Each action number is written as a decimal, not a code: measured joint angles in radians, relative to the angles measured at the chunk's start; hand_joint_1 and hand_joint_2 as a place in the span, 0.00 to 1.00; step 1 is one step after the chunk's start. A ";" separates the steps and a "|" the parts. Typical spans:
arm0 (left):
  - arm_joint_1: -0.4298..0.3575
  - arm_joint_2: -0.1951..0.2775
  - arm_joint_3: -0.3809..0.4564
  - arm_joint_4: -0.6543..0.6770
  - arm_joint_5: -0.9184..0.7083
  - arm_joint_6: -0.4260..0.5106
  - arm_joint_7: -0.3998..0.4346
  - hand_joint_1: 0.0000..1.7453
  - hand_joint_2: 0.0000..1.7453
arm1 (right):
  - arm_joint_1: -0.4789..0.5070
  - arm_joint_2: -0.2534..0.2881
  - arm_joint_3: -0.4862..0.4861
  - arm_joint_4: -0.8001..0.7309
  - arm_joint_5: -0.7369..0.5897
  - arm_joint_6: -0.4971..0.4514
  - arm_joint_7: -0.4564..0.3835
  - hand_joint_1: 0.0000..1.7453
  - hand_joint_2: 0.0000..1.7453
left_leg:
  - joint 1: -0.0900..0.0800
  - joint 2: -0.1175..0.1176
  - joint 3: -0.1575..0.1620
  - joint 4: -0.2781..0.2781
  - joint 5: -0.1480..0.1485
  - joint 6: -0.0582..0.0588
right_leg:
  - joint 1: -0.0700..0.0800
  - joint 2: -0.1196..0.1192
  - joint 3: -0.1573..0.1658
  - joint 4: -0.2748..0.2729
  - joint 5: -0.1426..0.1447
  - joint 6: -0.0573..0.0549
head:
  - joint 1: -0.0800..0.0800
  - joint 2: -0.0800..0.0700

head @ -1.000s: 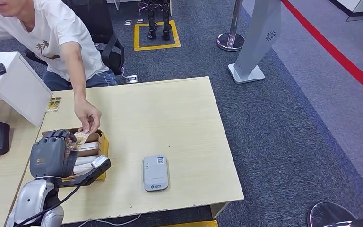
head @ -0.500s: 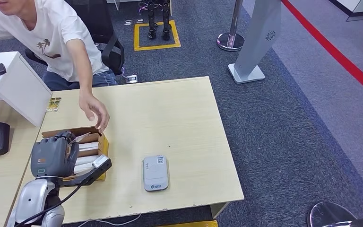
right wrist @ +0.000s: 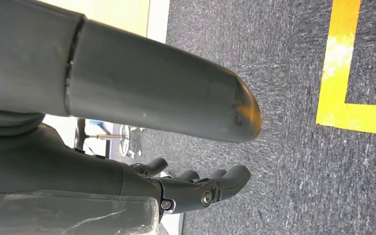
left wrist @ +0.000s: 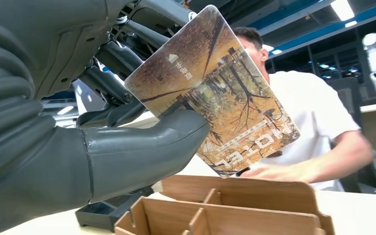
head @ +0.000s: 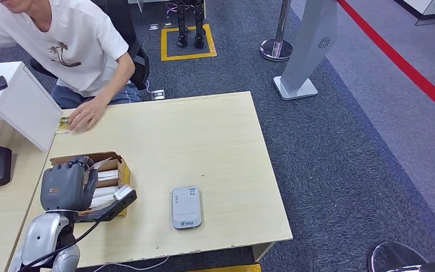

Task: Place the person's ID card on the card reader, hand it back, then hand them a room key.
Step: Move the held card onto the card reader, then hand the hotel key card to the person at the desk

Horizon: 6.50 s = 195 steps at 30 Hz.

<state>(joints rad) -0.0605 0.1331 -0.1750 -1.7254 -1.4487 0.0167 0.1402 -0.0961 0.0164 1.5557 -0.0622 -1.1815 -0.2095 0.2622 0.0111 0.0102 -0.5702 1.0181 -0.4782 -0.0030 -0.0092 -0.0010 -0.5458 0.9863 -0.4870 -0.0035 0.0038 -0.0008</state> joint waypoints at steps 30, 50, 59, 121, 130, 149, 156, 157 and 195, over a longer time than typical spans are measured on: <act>-0.095 -0.145 -0.332 0.171 0.024 0.069 -0.059 1.00 1.00 | -0.024 -0.002 0.000 -0.010 0.041 -0.019 -0.098 0.00 1.00 | 0.000 0.000 0.000 0.001 0.000 0.000 | 0.000 0.000 0.000 0.000 0.001 0.001 | 0.000 0.000; -0.011 -0.154 -0.321 0.246 -0.119 0.166 0.085 1.00 1.00 | -0.025 -0.002 0.000 -0.010 0.040 -0.031 -0.107 0.00 1.00 | 0.000 0.000 0.000 0.001 0.000 0.000 | 0.000 0.000 0.000 0.000 0.001 0.001 | 0.000 0.000; -0.014 -0.154 -0.259 0.282 -0.122 0.182 0.097 1.00 1.00 | -0.025 -0.002 0.000 -0.010 0.051 -0.031 -0.108 0.00 1.00 | 0.000 0.000 0.000 0.001 0.000 0.000 | 0.000 0.000 0.000 0.000 0.001 0.001 | 0.000 0.000; -0.020 -0.299 -0.316 0.478 -0.077 0.234 -0.029 1.00 1.00 | -0.027 -0.002 0.000 -0.018 0.072 -0.030 -0.111 0.00 1.00 | 0.000 -0.001 -0.001 0.001 0.000 0.001 | 0.000 -0.001 0.000 0.000 0.001 0.001 | 0.000 0.000; 0.019 -0.293 -0.313 0.482 -0.118 0.232 0.031 1.00 1.00 | -0.027 -0.002 0.000 -0.018 0.055 -0.032 -0.108 0.00 1.00 | 0.000 -0.001 -0.001 0.001 0.000 0.001 | 0.000 -0.001 0.000 0.000 0.001 0.001 | 0.000 0.000; 0.038 -0.281 -0.298 0.468 -0.122 0.226 0.054 1.00 1.00 | -0.027 -0.002 0.000 -0.018 0.051 -0.035 -0.110 0.00 1.00 | 0.000 -0.002 0.000 0.001 0.000 0.001 | 0.000 -0.002 0.001 0.000 0.001 0.001 | 0.000 0.000; 0.042 -0.257 -0.260 0.373 -0.122 0.233 0.076 1.00 1.00 | -0.027 -0.002 0.000 -0.018 0.049 -0.035 -0.110 0.00 1.00 | 0.000 -0.002 0.000 0.001 0.000 0.000 | 0.000 -0.002 0.001 0.000 0.001 0.001 | 0.000 0.000; 0.039 -0.250 -0.252 0.351 -0.122 0.233 0.083 1.00 1.00 | -0.027 -0.002 0.000 -0.018 0.049 -0.034 -0.111 0.00 1.00 | 0.000 -0.002 0.000 0.001 0.001 0.000 | 0.000 -0.002 0.001 0.000 0.001 0.001 | 0.000 0.000; -0.217 0.153 -0.003 0.293 -0.122 0.169 0.161 1.00 1.00 | -0.008 0.000 0.000 -0.006 0.037 0.001 -0.031 0.00 1.00 | 0.000 -0.002 -0.001 0.000 0.003 0.000 | 0.000 -0.002 0.000 0.001 0.001 0.000 | 0.000 0.000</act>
<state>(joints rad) -0.2772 0.2861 -0.1778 -1.4328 -1.5709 0.1862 0.3015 -0.1040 0.0160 1.5557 -0.0686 -1.1444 -0.2087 0.2308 0.0111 0.0079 -0.5709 1.0186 -0.4757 -0.0027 -0.0092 -0.0025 -0.5455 0.9872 -0.4860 -0.0030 0.0036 -0.0008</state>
